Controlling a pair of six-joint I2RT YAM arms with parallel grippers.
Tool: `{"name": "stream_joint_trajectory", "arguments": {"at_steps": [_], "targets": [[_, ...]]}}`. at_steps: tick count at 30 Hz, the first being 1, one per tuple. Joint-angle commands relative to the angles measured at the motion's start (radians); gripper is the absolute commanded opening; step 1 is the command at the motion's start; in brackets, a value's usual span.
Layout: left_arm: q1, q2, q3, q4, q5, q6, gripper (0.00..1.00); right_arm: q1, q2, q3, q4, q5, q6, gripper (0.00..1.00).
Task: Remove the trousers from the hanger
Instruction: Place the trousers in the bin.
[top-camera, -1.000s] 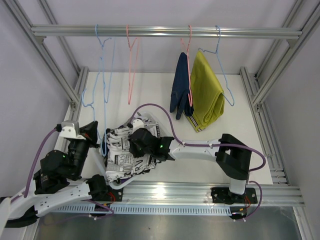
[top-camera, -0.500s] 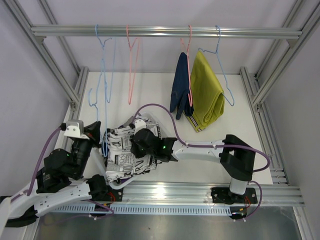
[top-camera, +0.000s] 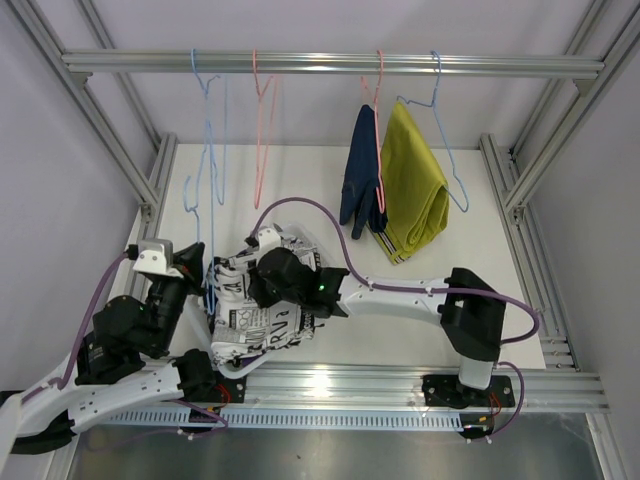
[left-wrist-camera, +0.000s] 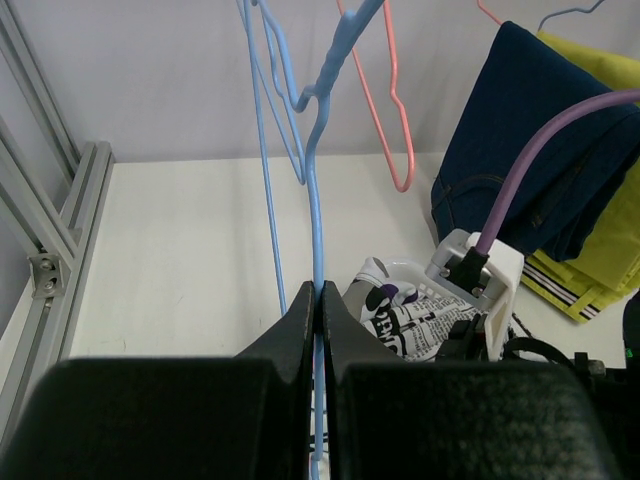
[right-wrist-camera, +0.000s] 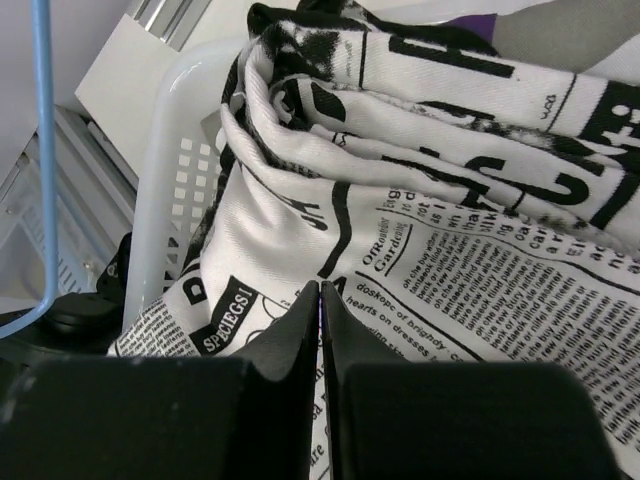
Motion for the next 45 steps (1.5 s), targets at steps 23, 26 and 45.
{"name": "stream_joint_trajectory", "arguments": {"at_steps": [23,26,45], "targets": [[0.004,0.068,0.111,-0.052,0.064,-0.018,0.01,0.017,-0.158,-0.102,-0.034,0.028,-0.025,0.06],[0.006,0.094,0.160,-0.075,0.071,-0.046,0.00,0.017,-0.243,-0.154,-0.063,0.059,-0.040,0.07],[0.004,0.267,0.520,-0.406,0.013,-0.281,0.00,-0.007,-0.824,-0.444,-0.249,0.210,-0.080,0.13]]}}
